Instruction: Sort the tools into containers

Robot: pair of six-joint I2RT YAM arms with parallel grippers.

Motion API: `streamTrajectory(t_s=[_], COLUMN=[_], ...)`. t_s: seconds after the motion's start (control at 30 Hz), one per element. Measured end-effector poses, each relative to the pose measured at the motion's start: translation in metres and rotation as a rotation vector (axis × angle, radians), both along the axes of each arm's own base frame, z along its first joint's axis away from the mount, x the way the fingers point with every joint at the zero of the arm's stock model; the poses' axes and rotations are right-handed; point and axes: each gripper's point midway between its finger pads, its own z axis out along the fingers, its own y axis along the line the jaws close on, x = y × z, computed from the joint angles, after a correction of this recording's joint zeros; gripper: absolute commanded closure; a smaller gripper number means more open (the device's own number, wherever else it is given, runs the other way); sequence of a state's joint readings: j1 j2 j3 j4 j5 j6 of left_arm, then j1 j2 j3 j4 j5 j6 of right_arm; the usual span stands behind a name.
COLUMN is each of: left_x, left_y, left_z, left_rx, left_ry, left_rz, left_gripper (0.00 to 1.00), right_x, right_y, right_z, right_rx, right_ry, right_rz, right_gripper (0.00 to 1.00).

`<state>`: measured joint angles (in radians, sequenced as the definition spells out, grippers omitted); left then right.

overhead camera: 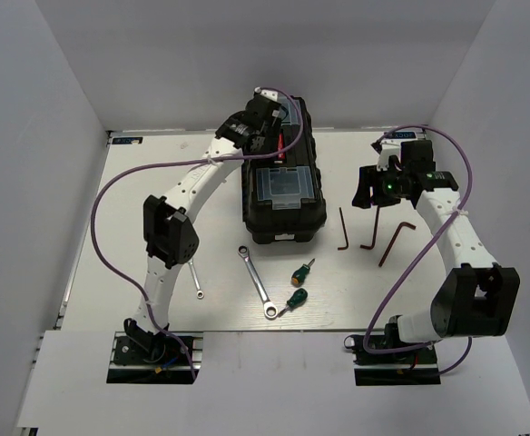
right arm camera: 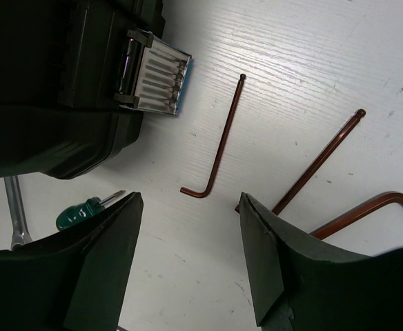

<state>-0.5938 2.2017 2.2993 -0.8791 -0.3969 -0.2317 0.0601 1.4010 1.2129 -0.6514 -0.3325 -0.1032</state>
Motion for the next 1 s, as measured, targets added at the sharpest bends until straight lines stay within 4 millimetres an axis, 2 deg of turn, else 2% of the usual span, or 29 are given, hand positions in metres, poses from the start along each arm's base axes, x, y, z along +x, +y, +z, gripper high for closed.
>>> streamTrajectory(t_s=[0.13, 0.37, 0.57, 0.77, 0.87, 1.0], left_x=[-0.0005, 0.0003, 0.0005, 0.0005, 0.0004, -0.0005], left_y=[-0.0032, -0.0011, -0.0018, -0.0013, -0.0006, 0.0005], left_z=[-0.0013, -0.0035, -0.0041, -0.0028, -0.0019, -0.0003], left_rx=[0.001, 0.023, 0.038, 0.052, 0.066, 0.093], left_ry=[0.000, -0.009, -0.031, -0.042, -0.048, -0.059], left_rz=[-0.007, 0.016, 0.049, 0.054, 0.056, 0.058], left_gripper=[0.28, 0.37, 0.62, 0.62, 0.69, 0.70], right_x=[0.0001, 0.0001, -0.0002, -0.0023, -0.0016, 0.0001], right_y=[0.0001, 0.0004, 0.0001, -0.0001, -0.0003, -0.0005], right_z=[0.0001, 0.0004, -0.0005, -0.0030, -0.0014, 0.0005], right_rx=[0.001, 0.006, 0.010, 0.011, 0.012, 0.016], right_ry=[-0.001, 0.002, 0.004, 0.011, 0.003, -0.006], right_rz=[-0.001, -0.008, -0.015, -0.018, -0.019, -0.023], right_gripper=[0.36, 0.34, 0.34, 0.34, 0.34, 0.34])
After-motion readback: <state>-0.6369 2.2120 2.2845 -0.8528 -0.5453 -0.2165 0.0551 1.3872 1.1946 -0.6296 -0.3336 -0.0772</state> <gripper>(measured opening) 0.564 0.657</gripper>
